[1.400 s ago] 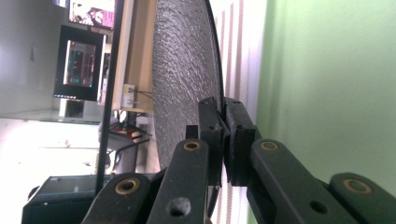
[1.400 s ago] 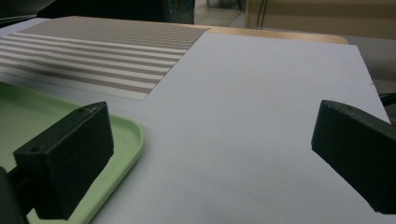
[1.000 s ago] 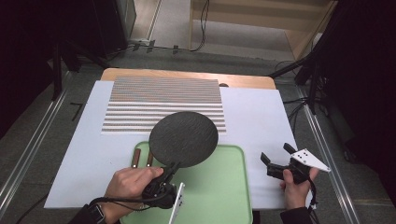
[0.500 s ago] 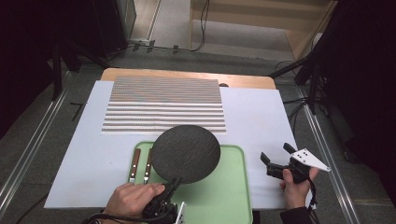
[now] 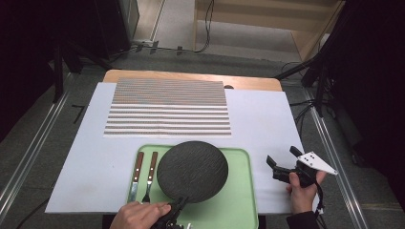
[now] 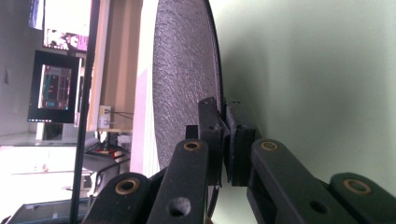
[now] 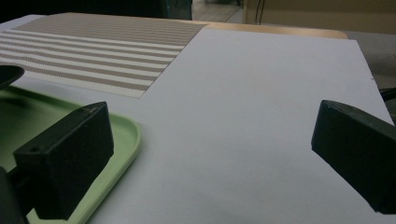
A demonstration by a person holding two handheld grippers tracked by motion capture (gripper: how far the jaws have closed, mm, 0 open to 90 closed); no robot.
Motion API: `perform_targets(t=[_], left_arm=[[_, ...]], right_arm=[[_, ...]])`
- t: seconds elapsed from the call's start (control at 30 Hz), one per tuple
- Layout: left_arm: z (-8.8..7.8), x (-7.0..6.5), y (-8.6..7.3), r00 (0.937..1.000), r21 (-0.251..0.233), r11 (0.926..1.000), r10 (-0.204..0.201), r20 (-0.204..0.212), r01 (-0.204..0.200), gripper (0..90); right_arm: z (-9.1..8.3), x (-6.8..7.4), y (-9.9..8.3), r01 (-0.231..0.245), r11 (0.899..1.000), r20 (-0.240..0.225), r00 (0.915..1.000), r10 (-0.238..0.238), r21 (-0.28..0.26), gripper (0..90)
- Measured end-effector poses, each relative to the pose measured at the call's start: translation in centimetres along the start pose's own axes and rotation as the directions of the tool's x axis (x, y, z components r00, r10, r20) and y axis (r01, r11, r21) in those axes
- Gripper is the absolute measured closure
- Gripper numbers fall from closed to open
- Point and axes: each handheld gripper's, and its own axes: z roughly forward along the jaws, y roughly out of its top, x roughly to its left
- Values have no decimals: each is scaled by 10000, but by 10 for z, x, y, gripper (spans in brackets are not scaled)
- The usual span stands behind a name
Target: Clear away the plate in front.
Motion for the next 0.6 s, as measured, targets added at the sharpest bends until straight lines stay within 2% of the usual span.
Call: perform_targets(t=[0.07,0.17,0.3,0.4,0.6], left_arm=[[-1,-6,1,9998,39,9998,185,70,-185,872],[-1,-13,2,9995,64,9998,196,249,-198,871],[-2,-20,4,9987,83,9991,419,289,-421,872],[-2,-21,5,9986,33,9992,408,342,-409,874],[-3,-30,8,9971,21,9974,722,250,-723,877]], right_arm=[[0,-1,0,-31,10000,20,10000,31,16,0],[1,-1,-1,4,10000,27,10000,-4,32,0],[1,0,0,-24,10000,-1,10000,24,24,0],[1,0,0,-8,10000,8,10000,8,40,0],[2,0,-1,-6,10000,13,10000,6,58,0]])
